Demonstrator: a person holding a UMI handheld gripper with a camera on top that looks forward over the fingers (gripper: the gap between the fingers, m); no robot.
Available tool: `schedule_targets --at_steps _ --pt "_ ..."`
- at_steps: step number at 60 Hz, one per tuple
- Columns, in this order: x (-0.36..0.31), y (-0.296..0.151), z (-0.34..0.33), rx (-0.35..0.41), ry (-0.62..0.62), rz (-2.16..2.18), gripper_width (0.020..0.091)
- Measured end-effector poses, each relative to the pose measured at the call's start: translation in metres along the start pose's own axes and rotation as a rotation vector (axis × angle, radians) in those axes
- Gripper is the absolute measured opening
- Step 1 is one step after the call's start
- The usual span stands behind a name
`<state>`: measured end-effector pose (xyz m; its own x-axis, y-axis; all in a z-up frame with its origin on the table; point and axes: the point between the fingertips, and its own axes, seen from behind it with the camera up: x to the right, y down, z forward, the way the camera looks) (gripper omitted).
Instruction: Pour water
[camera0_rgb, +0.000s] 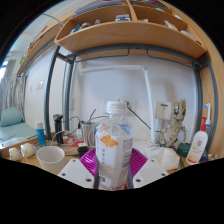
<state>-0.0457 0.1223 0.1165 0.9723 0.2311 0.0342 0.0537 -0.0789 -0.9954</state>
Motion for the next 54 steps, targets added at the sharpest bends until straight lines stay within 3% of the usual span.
schedule_targets --at_steps 2,3,5,16,28,30,34,36,39,54 --pt "-0.001 0.007 0.001 -0.012 0.000 -0.008 0.0388" --pt "-0.001 0.011 0.002 -0.020 0.000 -0.011 0.0424" --pt "0.000 0.007 0.002 0.007 0.008 -0.010 0.0413" --pt "0.002 0.008 0.003 0.008 0.022 -0.002 0.0419" --pt "0.002 0.009 0.005 0.000 0.015 0.005 0.0548" --pt "0.002 0.013 0.004 -0.028 0.017 0.007 0.0603" --pt "0.004 0.019 -0.005 -0.070 0.034 0.016 0.0815" --pt "0.002 0.018 -0.012 -0.074 0.033 0.015 0.0883" --pt "0.001 0.016 -0.026 -0.069 0.038 0.014 0.0841" --pt "-0.001 0.019 -0.142 -0.091 0.112 0.107 0.0866"
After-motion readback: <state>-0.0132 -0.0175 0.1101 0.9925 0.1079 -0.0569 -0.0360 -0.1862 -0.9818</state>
